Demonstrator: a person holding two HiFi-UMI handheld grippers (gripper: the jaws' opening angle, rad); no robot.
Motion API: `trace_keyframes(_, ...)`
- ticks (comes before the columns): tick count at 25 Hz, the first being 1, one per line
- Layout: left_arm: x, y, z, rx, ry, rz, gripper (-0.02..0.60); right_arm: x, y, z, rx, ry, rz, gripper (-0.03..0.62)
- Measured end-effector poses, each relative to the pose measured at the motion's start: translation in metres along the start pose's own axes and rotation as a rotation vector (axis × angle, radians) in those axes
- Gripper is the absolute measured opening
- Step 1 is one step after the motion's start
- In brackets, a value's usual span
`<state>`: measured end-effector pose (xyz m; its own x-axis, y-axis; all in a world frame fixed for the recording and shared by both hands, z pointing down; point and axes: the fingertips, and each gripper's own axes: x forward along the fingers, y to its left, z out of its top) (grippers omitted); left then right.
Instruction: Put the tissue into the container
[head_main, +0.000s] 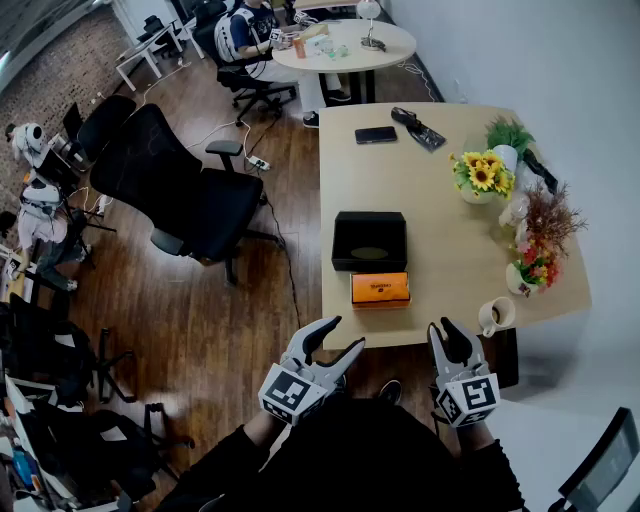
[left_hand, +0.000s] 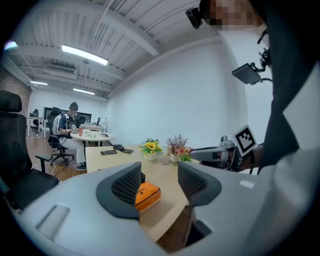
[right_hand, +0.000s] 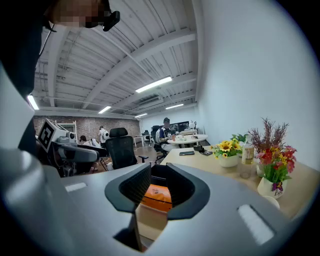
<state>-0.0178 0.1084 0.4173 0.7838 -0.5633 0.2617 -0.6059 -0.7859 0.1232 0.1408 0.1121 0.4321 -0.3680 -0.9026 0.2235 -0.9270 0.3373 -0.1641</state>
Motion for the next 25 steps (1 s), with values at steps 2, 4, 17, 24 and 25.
trace_keyframes(2, 0.008, 0.004, 0.005, 0.007, -0.010, 0.005, 0.213, 0.004, -0.005, 0.007, -0.012, -0.004, 0.005, 0.095)
trace_keyframes(4, 0.014, 0.007, 0.006, 0.014, -0.010, 0.015, 0.213, 0.007, -0.009, 0.009, -0.021, -0.004, 0.013, 0.101)
trace_keyframes(17, 0.049, 0.037, -0.060, 0.005, 0.165, 0.142, 0.213, 0.037, -0.025, -0.034, -0.063, 0.119, 0.132, 0.107)
trace_keyframes(24, 0.065, 0.068, -0.096, -0.048, 0.255, 0.174, 0.213, 0.075, -0.035, -0.079, -0.084, 0.262, 0.110, 0.114)
trace_keyframes(25, 0.069, 0.073, -0.101, -0.050, 0.263, 0.167, 0.213, 0.081, -0.037, -0.085, -0.085, 0.281, 0.101, 0.118)
